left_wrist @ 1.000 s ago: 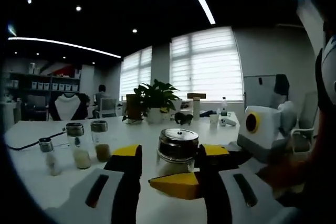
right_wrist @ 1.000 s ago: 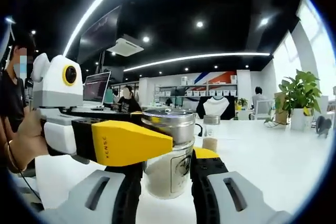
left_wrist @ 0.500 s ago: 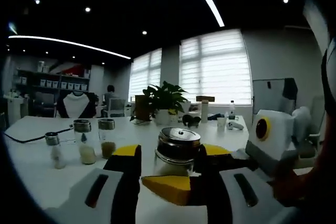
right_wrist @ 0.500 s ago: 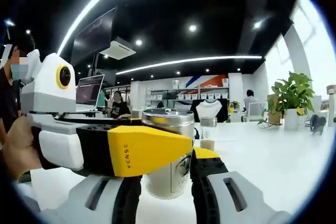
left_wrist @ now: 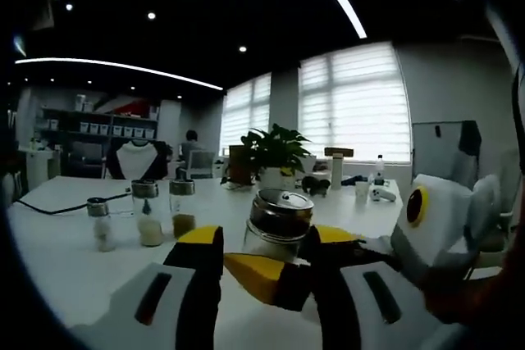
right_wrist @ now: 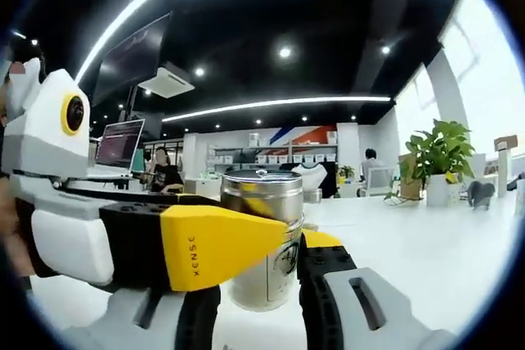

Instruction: Rotate the seasoning bottle until the label or dispensing opening points toward the visible target arrow and the bottle remains upright within the marked orientation range

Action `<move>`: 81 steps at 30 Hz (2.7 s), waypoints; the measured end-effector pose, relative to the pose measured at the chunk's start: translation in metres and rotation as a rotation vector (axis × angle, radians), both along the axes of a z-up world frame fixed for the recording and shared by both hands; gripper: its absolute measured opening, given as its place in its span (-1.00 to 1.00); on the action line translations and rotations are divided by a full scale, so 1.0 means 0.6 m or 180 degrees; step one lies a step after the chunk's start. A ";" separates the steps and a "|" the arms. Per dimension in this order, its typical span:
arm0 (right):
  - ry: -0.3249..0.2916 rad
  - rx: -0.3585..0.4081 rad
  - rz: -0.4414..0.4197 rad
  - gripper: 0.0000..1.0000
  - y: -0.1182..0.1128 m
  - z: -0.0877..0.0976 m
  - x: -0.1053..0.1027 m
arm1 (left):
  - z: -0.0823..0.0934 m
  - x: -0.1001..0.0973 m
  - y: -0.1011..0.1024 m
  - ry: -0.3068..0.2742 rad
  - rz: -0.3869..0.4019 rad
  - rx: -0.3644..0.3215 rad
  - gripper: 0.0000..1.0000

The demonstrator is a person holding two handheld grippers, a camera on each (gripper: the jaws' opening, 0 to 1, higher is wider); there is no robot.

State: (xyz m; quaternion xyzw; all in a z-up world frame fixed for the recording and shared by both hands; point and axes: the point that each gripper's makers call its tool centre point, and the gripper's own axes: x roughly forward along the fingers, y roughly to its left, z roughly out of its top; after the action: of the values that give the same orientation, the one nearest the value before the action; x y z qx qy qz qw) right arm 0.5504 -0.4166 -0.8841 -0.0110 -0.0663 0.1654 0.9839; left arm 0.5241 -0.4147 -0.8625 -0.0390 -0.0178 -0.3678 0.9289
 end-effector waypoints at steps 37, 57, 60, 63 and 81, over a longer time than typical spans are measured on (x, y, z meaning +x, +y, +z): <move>0.0011 0.0016 0.0195 -0.34 0.054 -0.023 -0.013 | 0.007 0.024 0.036 -0.0026 0.0964 -0.0102 -0.17; 0.0042 0.0042 0.0241 -0.34 0.052 -0.023 -0.014 | 0.009 0.030 0.045 -0.0102 0.0963 -0.0082 -0.25; 0.0033 0.0007 0.0257 -0.34 0.052 -0.022 -0.014 | 0.012 0.029 0.041 -0.0102 0.0906 -0.0128 -0.26; -0.0011 -0.0038 0.0269 -0.35 0.051 -0.018 -0.015 | 0.016 0.031 0.037 -0.0134 0.0852 -0.0196 -0.27; 0.0158 -0.0259 0.0669 -0.34 0.054 -0.014 -0.011 | 0.024 0.014 -0.021 -0.0156 0.0224 -0.0215 -0.32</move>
State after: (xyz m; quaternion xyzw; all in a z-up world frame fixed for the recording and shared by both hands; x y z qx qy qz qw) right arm 0.5439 -0.3840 -0.8927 -0.0399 -0.0360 0.2705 0.9612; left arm 0.5323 -0.4273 -0.8482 -0.0607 -0.0543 -0.3349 0.9387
